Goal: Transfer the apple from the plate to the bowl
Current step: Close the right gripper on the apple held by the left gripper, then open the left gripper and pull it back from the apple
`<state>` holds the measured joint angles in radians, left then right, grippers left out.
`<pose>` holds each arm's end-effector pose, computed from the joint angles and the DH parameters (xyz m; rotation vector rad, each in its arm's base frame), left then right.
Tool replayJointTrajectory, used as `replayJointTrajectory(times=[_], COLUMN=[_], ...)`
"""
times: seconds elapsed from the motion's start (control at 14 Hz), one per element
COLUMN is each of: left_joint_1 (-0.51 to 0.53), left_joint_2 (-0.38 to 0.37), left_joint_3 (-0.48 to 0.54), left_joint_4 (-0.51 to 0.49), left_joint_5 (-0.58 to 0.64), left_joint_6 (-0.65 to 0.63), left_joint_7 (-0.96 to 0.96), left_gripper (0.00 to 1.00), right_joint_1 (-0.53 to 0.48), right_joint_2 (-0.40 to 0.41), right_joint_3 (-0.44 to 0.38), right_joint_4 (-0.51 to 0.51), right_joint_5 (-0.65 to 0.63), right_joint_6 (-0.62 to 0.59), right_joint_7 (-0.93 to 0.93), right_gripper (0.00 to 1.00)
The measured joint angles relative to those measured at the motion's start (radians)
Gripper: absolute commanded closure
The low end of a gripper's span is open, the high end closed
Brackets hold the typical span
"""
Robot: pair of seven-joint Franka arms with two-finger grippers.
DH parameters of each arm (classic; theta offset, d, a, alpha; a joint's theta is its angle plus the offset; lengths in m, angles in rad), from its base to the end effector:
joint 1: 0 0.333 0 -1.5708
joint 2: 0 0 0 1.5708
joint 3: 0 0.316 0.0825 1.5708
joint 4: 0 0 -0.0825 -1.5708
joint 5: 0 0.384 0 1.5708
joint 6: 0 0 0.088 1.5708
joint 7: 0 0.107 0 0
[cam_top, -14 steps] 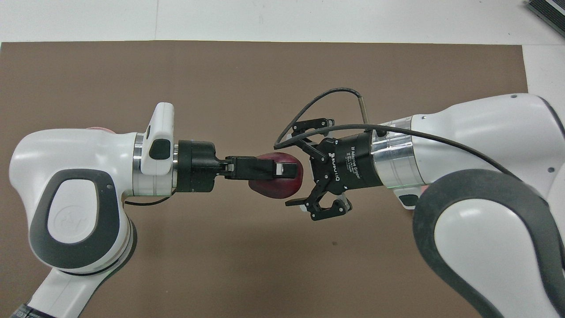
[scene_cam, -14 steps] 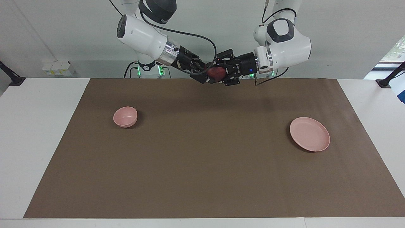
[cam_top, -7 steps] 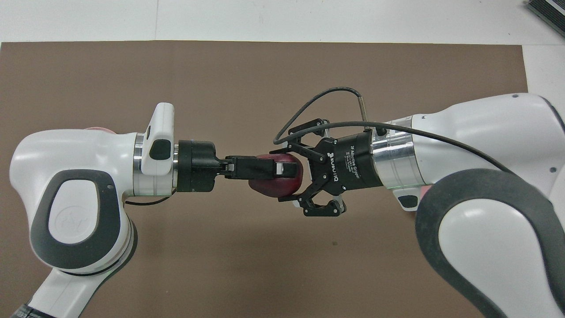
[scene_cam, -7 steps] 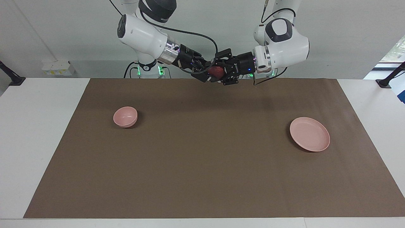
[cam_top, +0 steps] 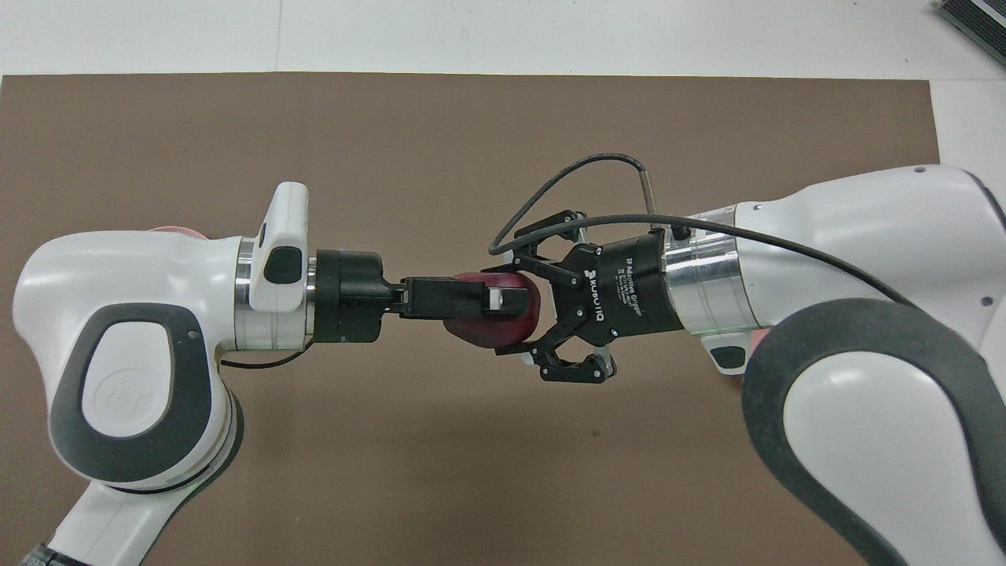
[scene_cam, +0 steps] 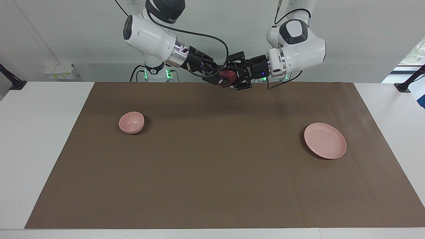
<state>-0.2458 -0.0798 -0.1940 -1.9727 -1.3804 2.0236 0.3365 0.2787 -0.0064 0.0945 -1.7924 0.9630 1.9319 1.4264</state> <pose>0.4847 -0.2942 0.5593 1.8834 -0.1632 0.0504 0.5214 0.2652 0.5839 -1.8292 1.4622 0.8053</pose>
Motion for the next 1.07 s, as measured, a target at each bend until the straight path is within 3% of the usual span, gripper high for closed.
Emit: replayJointTrajectory(times=[0.43,0.71,0.85,1.07], left_joint_1=[0.0,0.02,0.045,0.086], left_joint_2=[-0.007,-0.032,-0.052,-0.066], left_joint_3=[0.003,0.024,0.029,0.031], left_joint_4=[0.0,0.005,0.01,0.051], left_joint_5=[0.0,0.019,0.099,0.359], left_joint_6=[0.0,0.0,0.0,0.0], left_joint_7=[-0.019,-0.054,-0.101,-0.241], left_gripper=[0.0,0.0,0.0,0.0], right_joint_1=[-0.017,-0.055,-0.076,-0.118], right_joint_2=[0.0,0.009,0.015,0.018], right_joint_3=[-0.003,-0.005,-0.005,-0.008], right_joint_4=[0.004,0.002,0.002,0.001], right_joint_5=[-0.013,-0.144,-0.224,-0.308], right_joint_6=[0.0,-0.001,-0.006,-0.037], right_joint_7=[-0.063,-0.189,-0.265,-0.411], right_gripper=[1.0,1.0,1.0,1.0])
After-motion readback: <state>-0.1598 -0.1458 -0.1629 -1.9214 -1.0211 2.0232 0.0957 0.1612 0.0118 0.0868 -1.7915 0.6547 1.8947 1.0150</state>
